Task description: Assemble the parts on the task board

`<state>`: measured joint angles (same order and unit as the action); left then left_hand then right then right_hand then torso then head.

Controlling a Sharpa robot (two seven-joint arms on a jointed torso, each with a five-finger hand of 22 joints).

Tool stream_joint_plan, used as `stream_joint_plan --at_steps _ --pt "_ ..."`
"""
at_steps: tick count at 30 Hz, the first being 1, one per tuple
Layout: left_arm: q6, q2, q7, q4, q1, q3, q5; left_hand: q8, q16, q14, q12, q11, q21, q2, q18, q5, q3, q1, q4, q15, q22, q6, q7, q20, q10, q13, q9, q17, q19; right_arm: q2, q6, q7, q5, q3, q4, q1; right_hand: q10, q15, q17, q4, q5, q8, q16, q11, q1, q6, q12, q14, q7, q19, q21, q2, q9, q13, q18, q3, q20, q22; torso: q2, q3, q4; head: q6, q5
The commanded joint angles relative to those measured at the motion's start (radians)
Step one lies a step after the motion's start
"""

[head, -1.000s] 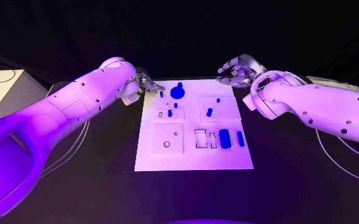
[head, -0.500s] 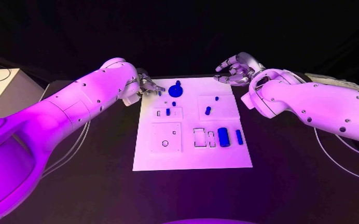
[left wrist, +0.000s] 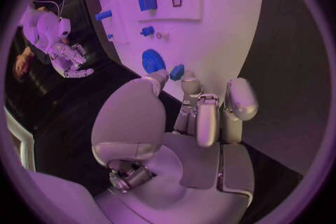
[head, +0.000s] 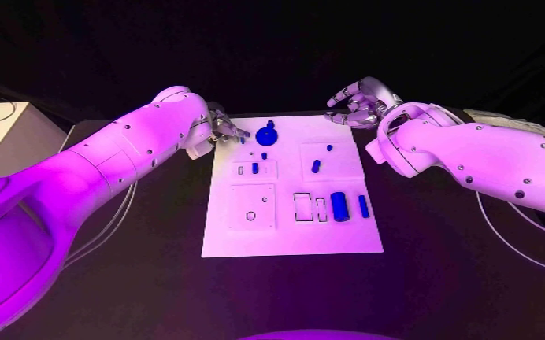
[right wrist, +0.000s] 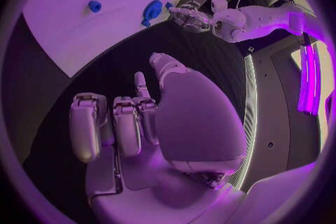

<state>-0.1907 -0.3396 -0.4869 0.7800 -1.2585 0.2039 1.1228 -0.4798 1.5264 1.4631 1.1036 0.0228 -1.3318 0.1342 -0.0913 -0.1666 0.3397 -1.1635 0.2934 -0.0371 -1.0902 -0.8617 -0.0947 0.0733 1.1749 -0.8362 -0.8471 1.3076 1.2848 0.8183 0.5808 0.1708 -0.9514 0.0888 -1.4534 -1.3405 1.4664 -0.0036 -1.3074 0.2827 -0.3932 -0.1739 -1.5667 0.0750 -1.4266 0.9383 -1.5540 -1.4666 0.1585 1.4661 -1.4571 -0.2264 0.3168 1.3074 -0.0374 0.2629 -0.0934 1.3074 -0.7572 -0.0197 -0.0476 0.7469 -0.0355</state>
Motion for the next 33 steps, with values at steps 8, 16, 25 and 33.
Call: stream_joint_plan --at_steps 8,16,25,33 --pt "0.007 0.003 0.015 0.002 -0.002 0.000 -0.020 -0.025 0.005 0.078 0.003 -0.009 -0.009 -0.007 -0.010 -0.009 0.125 -0.103 -0.003 -0.006 -0.006 -0.003 0.007 -0.005 -0.002 0.011 -0.003 0.187 0.007 -0.002 -0.004 -0.007 -0.012 -0.001 0.001 0.000 0.080 0.001 -0.234 0.000 -0.003 -0.007 0.006 0.000 0.008 -0.008 0.006 -0.097 0.001 0.056 0.005 -0.002 0.001 0.243 0.003 0.004 -0.003 0.141 -0.002 -0.0010 0.0004 0.000 -0.002" --pt "0.019 0.003 0.023 0.003 -0.002 0.000 -0.032 -0.057 0.007 0.078 0.003 -0.013 -0.010 0.009 -0.010 -0.009 0.224 -0.152 -0.006 -0.009 -0.008 0.002 0.012 -0.007 -0.002 0.017 -0.021 0.187 0.005 -0.003 -0.006 -0.004 -0.013 -0.001 0.004 0.000 0.080 0.001 -0.234 0.000 -0.003 -0.007 0.006 0.000 0.008 -0.008 0.006 -0.097 0.001 0.056 0.005 -0.002 0.001 0.243 0.003 0.004 -0.003 0.141 -0.002 -0.0003 -0.0003 0.004 -0.002" --pt "0.039 -0.006 0.033 0.019 -0.002 0.000 -0.084 -0.175 0.011 0.080 0.006 -0.026 -0.013 0.044 -0.009 -0.010 0.390 -0.181 -0.023 -0.021 -0.015 0.030 0.027 -0.018 0.016 0.020 -0.114 0.193 0.006 -0.005 -0.015 0.002 -0.013 -0.001 0.010 0.000 0.080 0.001 -0.234 0.000 -0.003 -0.007 0.006 0.000 0.008 -0.008 0.006 -0.097 0.001 0.056 0.005 -0.002 0.001 0.243 0.003 0.004 -0.003 0.141 0.000 -0.0008 -0.0009 0.004 -0.002" --pt "0.062 -0.040 0.018 0.080 -0.001 0.000 -0.115 -0.212 0.013 0.082 0.012 -0.028 -0.015 0.060 -0.008 -0.012 0.467 -0.172 -0.053 -0.022 -0.018 0.043 0.027 -0.020 0.024 0.013 -0.144 0.197 0.008 -0.002 -0.021 0.005 -0.013 -0.001 0.013 0.000 0.080 0.001 -0.234 0.000 -0.003 -0.007 0.006 0.000 0.008 -0.008 0.006 -0.097 0.001 0.056 0.005 -0.002 0.001 0.243 0.003 0.004 -0.003 0.141 0.002 -0.0004 -0.0037 0.005 -0.003"
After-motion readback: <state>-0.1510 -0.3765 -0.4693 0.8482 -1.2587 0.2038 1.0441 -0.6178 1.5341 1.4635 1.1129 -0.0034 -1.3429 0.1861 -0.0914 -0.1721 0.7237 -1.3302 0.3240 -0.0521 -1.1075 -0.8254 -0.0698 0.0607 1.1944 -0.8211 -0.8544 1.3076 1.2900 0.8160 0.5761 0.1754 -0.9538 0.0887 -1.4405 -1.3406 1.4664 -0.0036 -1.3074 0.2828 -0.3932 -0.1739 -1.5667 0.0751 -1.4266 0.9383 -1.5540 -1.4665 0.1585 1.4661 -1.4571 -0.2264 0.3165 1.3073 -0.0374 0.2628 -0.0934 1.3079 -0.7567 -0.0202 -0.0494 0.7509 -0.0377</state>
